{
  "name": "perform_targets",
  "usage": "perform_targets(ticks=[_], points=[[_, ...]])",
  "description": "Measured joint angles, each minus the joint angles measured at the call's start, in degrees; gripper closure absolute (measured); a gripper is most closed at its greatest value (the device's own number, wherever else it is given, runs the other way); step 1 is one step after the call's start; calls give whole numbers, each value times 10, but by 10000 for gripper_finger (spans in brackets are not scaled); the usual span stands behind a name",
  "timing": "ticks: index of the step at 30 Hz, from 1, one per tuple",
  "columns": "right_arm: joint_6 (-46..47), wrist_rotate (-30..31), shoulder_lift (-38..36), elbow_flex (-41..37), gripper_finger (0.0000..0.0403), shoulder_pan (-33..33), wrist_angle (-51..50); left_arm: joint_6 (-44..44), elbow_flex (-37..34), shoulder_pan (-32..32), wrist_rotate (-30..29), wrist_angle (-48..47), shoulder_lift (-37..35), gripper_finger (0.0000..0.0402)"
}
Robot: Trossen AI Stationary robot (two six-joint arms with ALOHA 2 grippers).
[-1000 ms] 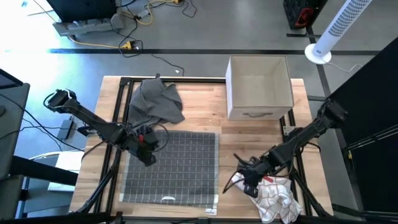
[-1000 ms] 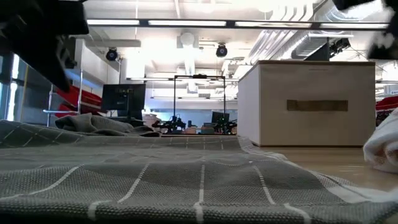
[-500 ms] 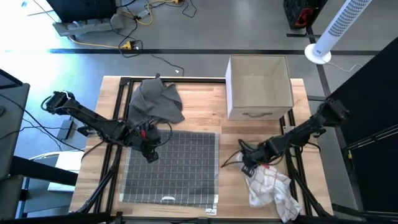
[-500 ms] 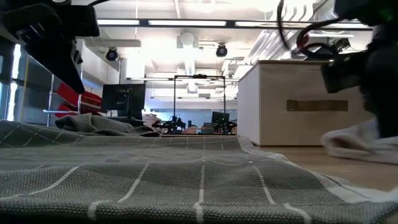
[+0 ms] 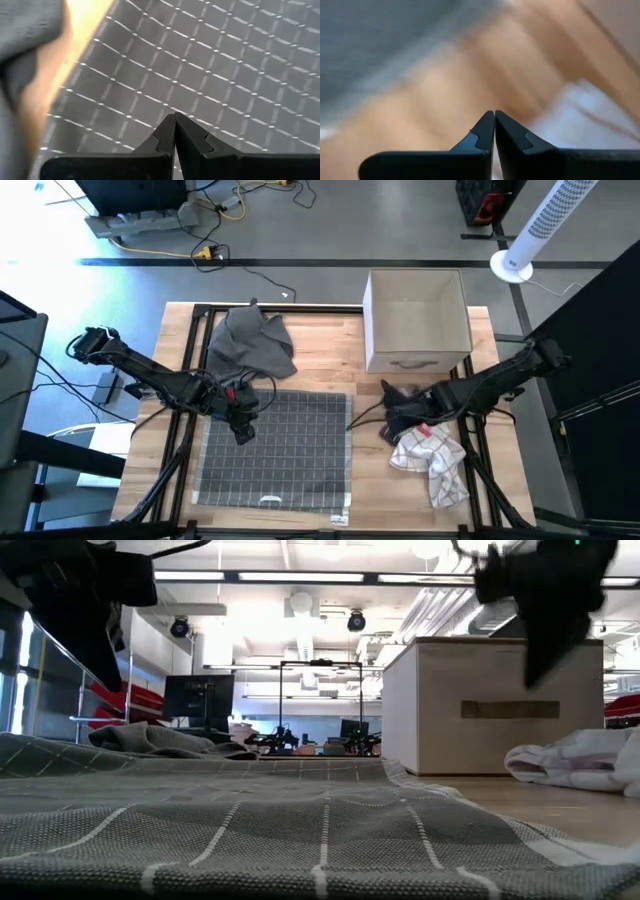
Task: Fold towel
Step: Fold the gray checkered towel
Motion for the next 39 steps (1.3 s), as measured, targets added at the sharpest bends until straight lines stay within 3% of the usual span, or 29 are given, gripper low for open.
perform_targets(ticks=[5,13,18,28,34,39], points=[[-119,-28,49,3,403,24,209,-1,2,-15,13,17,-4,401],[-147,-102,206,1,403,22,342,-2,5,-32,10,19,-4,401],[-171,-137,262,2,403,10,431,-17,5,-35,22,19,-5,401],[-175,-161,310,-13,403,19,418,-32,5,-43,86,15,-5,401],[-119,-169,286,-59,403,58,422,-32,4,-53,83,-20,-5,401],[-118,-173,242,-66,403,97,330,-27,4,-54,76,-21,-5,401]])
